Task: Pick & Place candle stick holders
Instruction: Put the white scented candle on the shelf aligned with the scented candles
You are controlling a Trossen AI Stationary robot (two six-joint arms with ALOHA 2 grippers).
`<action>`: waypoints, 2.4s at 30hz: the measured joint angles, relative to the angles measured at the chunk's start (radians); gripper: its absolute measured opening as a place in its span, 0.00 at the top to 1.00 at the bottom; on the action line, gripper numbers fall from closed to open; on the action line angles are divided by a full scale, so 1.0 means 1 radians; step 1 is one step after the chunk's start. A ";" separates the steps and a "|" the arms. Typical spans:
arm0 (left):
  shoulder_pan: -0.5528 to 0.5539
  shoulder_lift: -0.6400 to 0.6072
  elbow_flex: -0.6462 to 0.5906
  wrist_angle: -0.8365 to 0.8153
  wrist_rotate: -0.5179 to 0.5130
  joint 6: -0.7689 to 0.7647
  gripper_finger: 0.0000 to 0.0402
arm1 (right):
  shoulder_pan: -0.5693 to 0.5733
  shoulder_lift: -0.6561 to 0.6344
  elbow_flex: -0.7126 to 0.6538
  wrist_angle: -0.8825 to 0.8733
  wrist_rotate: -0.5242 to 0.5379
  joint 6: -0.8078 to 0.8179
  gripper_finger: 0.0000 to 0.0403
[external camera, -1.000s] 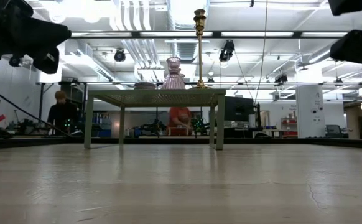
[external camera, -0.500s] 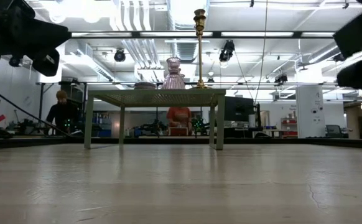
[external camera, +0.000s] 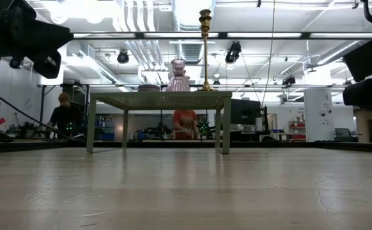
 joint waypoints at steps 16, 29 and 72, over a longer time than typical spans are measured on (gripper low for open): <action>0.000 0.000 0.000 -0.003 0.000 0.000 0.87 | -0.016 0.010 0.053 0.001 0.020 -0.122 0.28; 0.000 0.000 0.000 -0.003 0.000 0.000 0.87 | -0.207 0.022 0.319 0.000 0.127 -0.368 0.25; 0.000 0.001 0.000 -0.026 0.000 0.000 0.87 | -0.511 0.800 1.254 -0.227 0.057 -0.703 0.18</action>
